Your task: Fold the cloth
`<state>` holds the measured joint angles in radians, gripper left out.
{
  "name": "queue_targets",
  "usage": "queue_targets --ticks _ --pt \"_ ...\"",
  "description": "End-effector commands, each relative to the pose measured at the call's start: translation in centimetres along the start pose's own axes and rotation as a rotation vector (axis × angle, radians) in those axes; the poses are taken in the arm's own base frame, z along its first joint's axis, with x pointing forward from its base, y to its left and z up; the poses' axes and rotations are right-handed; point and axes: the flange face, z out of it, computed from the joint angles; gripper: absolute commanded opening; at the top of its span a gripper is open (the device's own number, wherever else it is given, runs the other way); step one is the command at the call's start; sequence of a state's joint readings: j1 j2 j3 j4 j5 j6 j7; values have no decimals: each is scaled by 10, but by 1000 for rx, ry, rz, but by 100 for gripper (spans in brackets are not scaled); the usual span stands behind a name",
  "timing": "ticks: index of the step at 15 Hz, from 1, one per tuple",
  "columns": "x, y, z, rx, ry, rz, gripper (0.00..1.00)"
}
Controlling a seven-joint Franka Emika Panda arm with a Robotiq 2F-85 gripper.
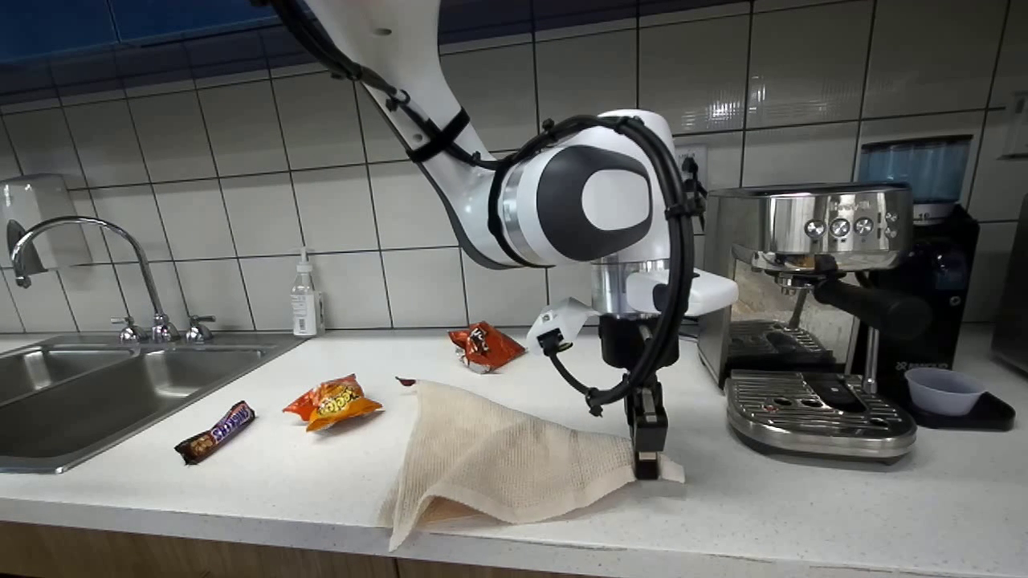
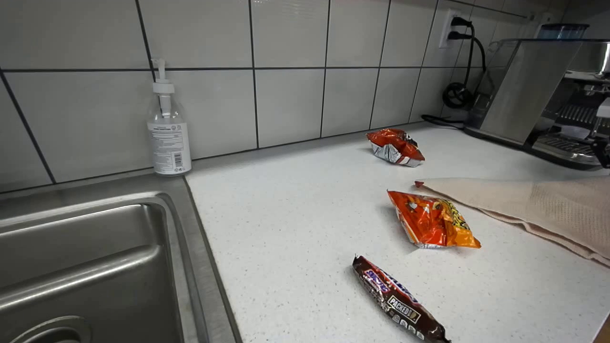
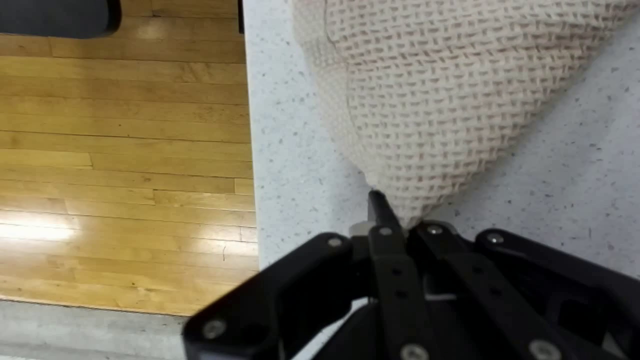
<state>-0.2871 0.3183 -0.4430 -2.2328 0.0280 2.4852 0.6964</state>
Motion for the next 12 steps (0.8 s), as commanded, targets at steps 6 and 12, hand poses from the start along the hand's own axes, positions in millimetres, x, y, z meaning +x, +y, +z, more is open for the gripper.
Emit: queue_targets --ticks 6,12 --pt "-10 14 -47 5 -4 -68 1" --pt "-25 14 -65 -8 10 -133 1"
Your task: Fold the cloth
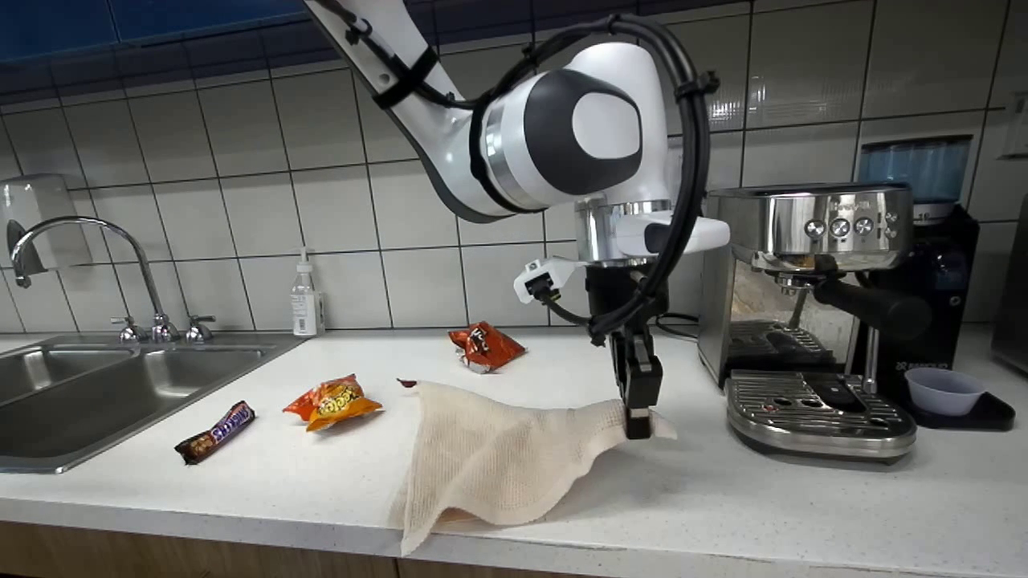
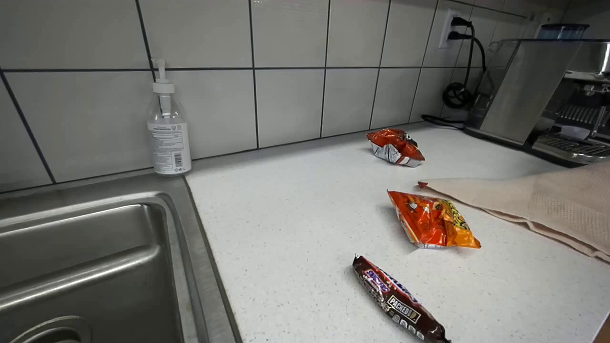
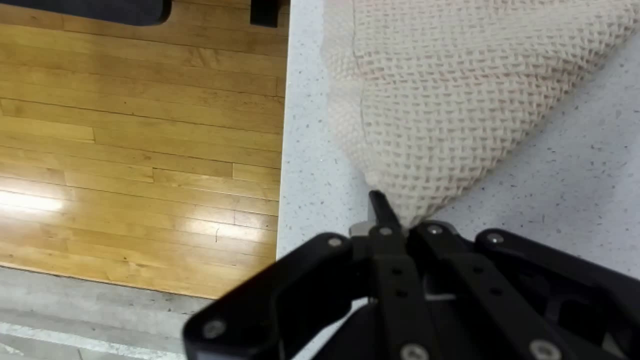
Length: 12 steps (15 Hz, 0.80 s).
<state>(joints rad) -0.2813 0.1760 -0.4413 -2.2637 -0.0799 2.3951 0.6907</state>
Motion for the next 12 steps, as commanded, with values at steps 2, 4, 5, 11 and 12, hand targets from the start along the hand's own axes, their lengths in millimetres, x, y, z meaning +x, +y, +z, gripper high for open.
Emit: queue_targets --ticks 2,4,5,11,12 --pt "-22 0 -21 -7 -3 -77 1" --pt "-30 -5 -25 -8 -2 -102 1" --pt "-35 -8 -27 -10 -4 -113 1" --pt "-58 -25 -36 -8 -16 -162 1" --pt "-62 -28 -37 -6 -16 -170 1"
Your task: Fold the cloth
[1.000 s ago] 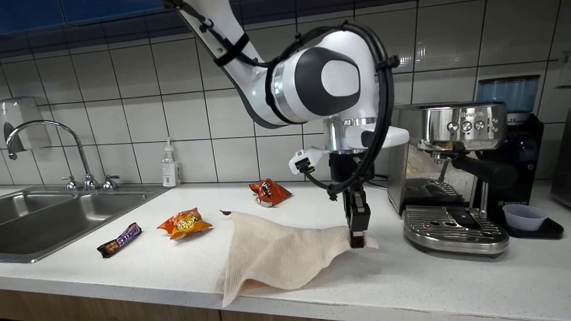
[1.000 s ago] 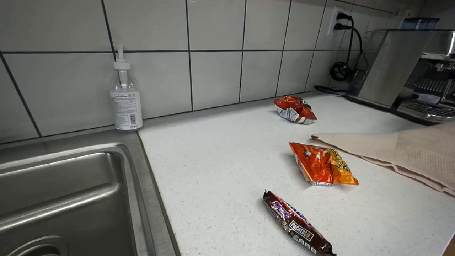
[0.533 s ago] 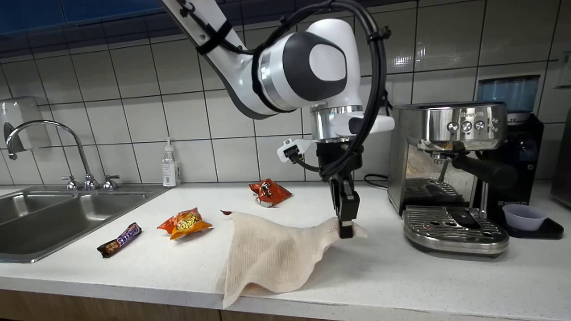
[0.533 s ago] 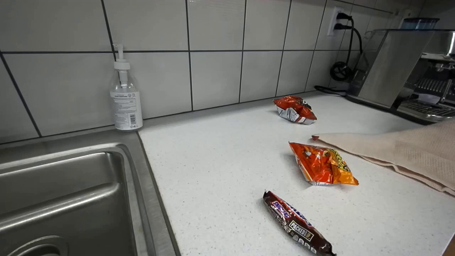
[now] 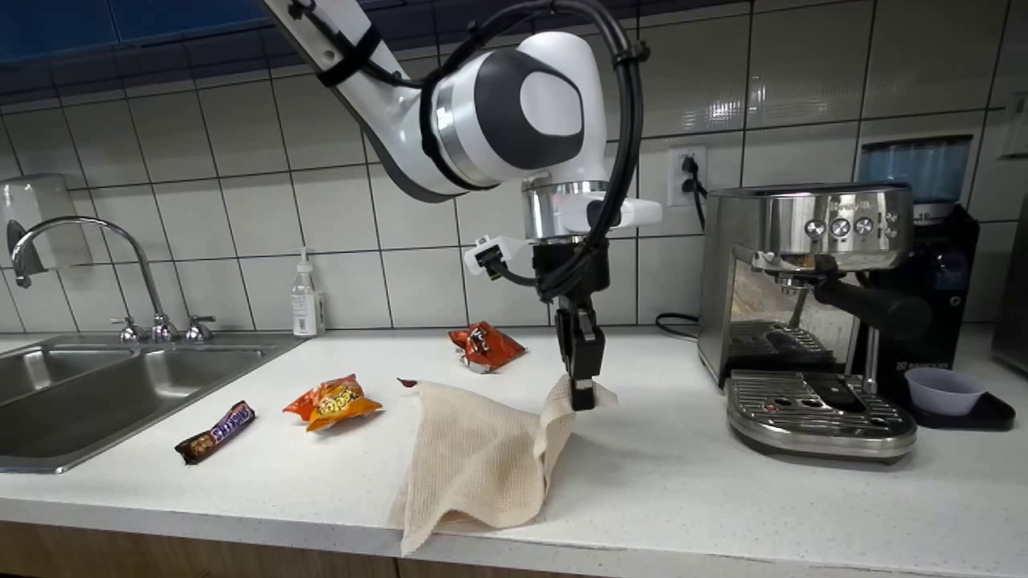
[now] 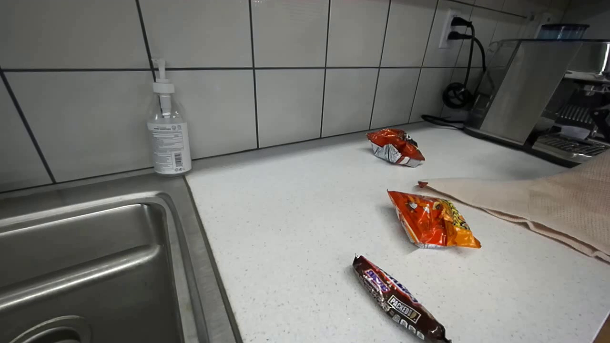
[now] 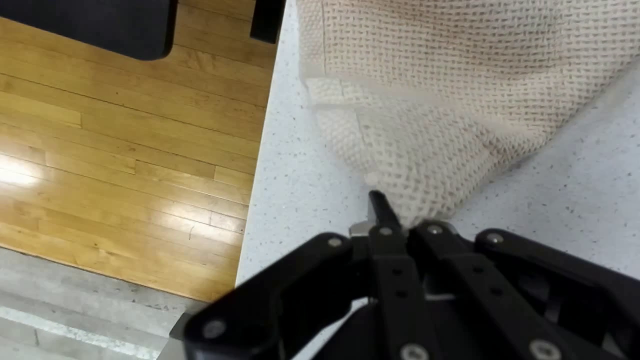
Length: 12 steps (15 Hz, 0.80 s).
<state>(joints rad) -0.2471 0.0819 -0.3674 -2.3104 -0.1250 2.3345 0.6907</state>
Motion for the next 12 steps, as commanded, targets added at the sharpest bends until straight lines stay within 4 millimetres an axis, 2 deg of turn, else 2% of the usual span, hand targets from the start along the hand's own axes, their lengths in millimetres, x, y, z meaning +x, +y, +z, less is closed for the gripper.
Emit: queue_targets --ticks 1,7,12 --pt "-16 -5 -13 -4 -7 -44 1" --pt "-34 -24 -21 8 -6 -89 1" --pt "-46 -37 -36 28 2 -122 1"
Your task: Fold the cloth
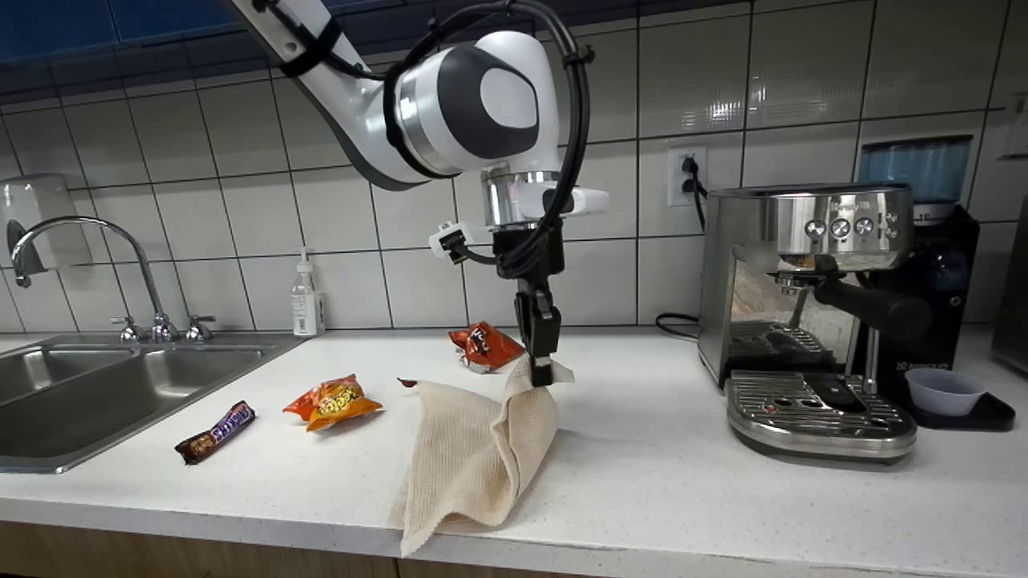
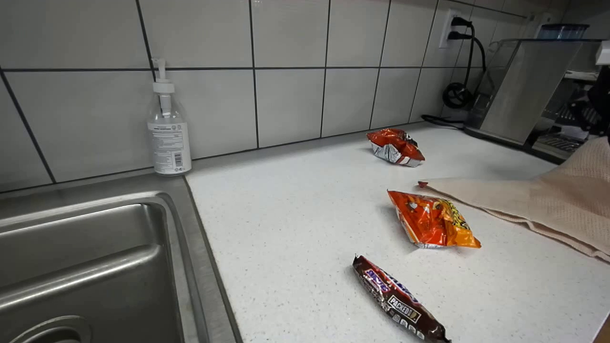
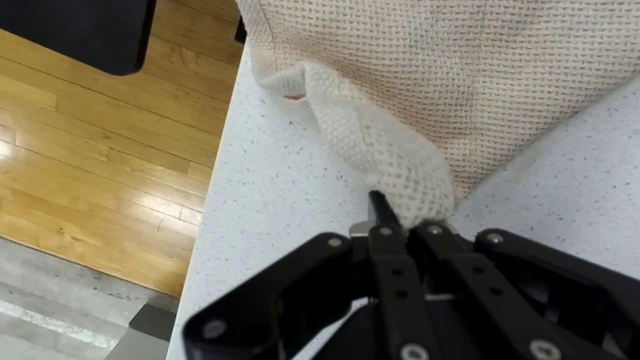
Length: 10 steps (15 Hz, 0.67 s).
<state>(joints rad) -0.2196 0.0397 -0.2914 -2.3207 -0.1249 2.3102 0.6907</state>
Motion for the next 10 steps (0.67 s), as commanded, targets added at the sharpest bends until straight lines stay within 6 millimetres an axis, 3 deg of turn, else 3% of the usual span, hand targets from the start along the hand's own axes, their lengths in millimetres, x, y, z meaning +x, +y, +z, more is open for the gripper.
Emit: queue_targets --ticks 1,10 --pt "-11 -4 -21 15 -1 -26 1" --pt "-28 -26 -41 48 26 -77 1"
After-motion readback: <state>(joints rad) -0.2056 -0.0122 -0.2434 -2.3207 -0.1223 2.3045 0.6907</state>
